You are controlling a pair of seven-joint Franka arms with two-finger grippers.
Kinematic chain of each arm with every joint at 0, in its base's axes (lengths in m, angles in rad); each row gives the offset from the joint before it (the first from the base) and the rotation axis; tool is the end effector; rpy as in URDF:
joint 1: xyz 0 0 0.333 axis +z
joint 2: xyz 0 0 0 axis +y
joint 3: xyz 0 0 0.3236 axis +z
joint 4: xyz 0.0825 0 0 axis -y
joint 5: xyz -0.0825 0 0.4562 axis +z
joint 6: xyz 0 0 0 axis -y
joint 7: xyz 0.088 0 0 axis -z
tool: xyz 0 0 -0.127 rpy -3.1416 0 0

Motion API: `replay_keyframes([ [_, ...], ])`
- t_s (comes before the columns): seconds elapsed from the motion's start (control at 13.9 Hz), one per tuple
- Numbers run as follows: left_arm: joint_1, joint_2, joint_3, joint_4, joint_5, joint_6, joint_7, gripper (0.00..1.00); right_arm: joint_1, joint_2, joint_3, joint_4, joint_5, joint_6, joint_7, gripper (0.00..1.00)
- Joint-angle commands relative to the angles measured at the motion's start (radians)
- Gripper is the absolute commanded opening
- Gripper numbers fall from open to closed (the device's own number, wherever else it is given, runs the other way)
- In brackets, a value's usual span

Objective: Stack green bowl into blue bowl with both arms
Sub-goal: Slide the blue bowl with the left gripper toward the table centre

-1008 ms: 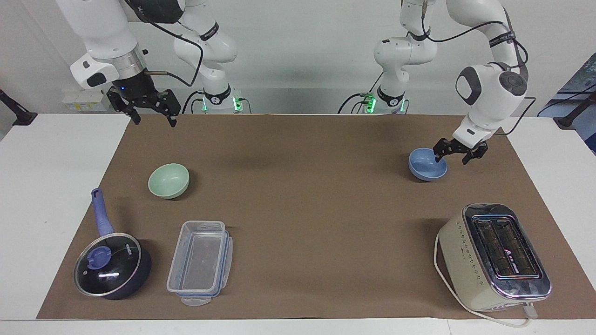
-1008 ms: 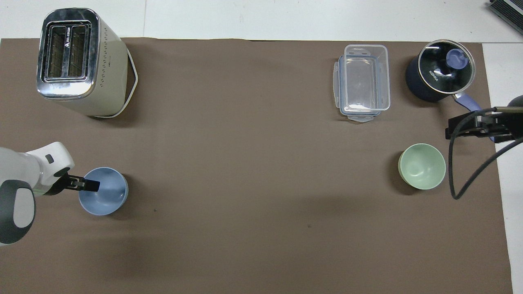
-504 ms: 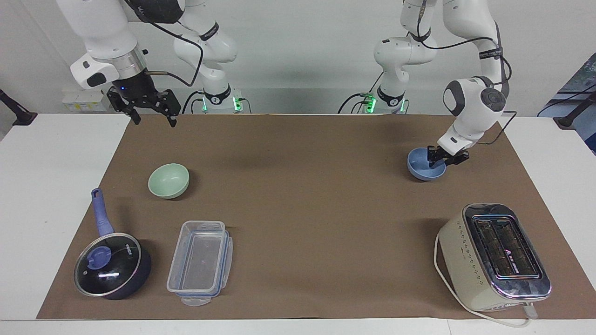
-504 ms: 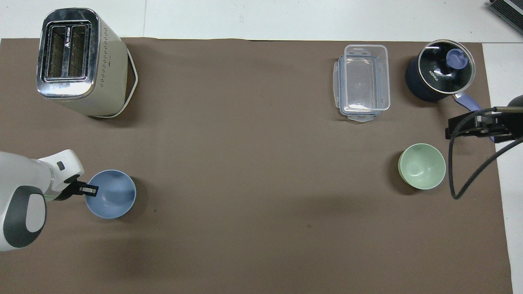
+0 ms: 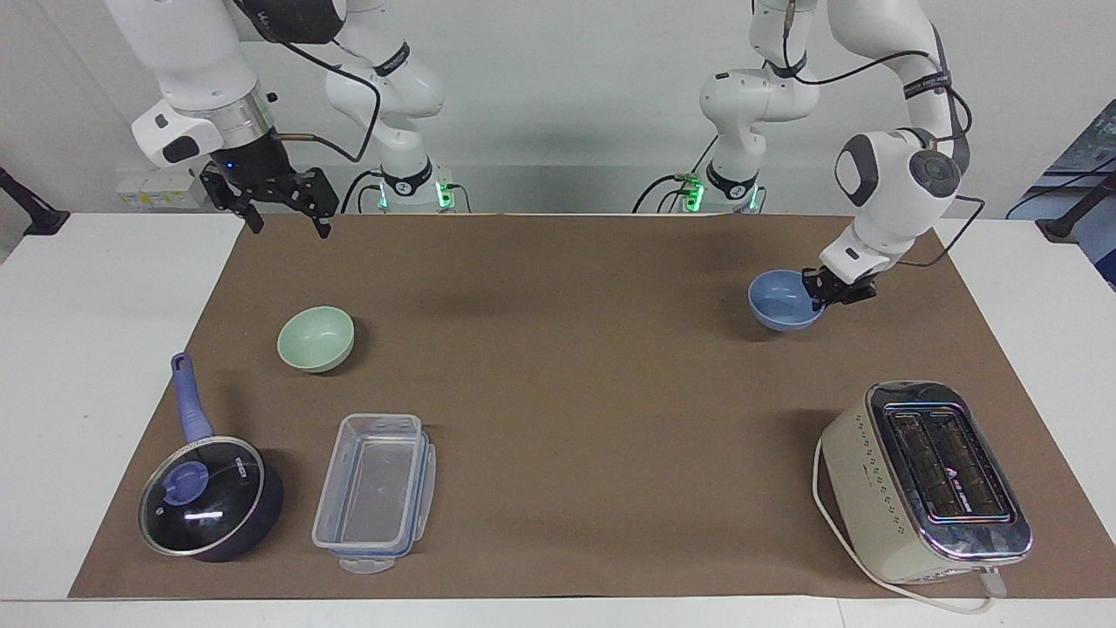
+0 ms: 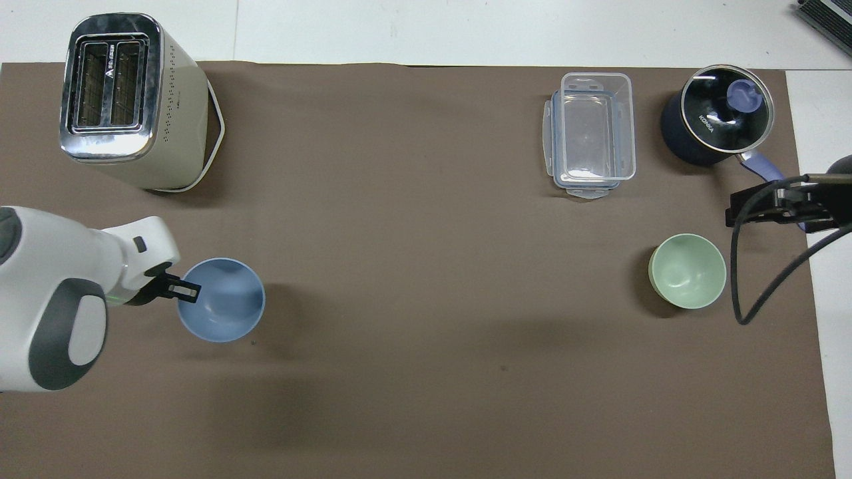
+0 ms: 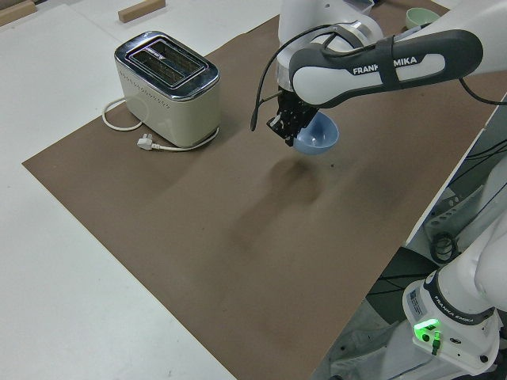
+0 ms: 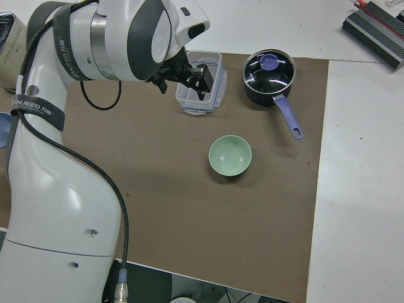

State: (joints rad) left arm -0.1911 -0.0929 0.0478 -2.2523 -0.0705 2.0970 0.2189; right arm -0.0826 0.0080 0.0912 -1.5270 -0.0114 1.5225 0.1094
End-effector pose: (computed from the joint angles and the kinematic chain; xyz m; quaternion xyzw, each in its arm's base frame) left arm 0.5510 -0.0842 0.3460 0.9858 -0.1617 -0.0300 0.0333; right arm 0.6244 0.0037 0.6266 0.9987 -0.0506 -0.0059 0.0057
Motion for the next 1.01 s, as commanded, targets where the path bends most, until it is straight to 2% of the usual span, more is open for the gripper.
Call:
replay_keyframes([
  [0.0, -0.120, 0.016, 0.015, 0.040, -0.086, -0.006, -0.120, 0.00, -0.006, 0.007, 0.005, 0.013, 0.021, -0.008, 0.001, 1.00],
  [0.14, -0.191, 0.022, 0.012, 0.046, -0.139, 0.017, -0.200, 0.00, 0.006, 0.007, 0.013, 0.011, 0.021, -0.007, 0.001, 1.00],
  [0.29, -0.295, 0.021, 0.012, 0.036, -0.140, 0.047, -0.344, 0.00, 0.000, 0.007, 0.013, 0.011, 0.021, -0.002, 0.000, 1.00],
  [0.58, -0.473, 0.056, 0.014, -0.027, -0.141, 0.179, -0.498, 0.00, -0.008, 0.007, 0.010, 0.011, 0.021, 0.004, -0.004, 1.00],
  [0.79, -0.560, 0.090, 0.014, -0.069, -0.141, 0.283, -0.576, 0.00, -0.008, 0.007, 0.010, 0.008, 0.019, 0.027, -0.004, 1.00],
  [0.94, -0.568, 0.125, 0.012, -0.069, -0.141, 0.316, -0.582, 0.00, -0.008, 0.007, 0.007, -0.004, 0.010, 0.050, -0.004, 1.00],
])
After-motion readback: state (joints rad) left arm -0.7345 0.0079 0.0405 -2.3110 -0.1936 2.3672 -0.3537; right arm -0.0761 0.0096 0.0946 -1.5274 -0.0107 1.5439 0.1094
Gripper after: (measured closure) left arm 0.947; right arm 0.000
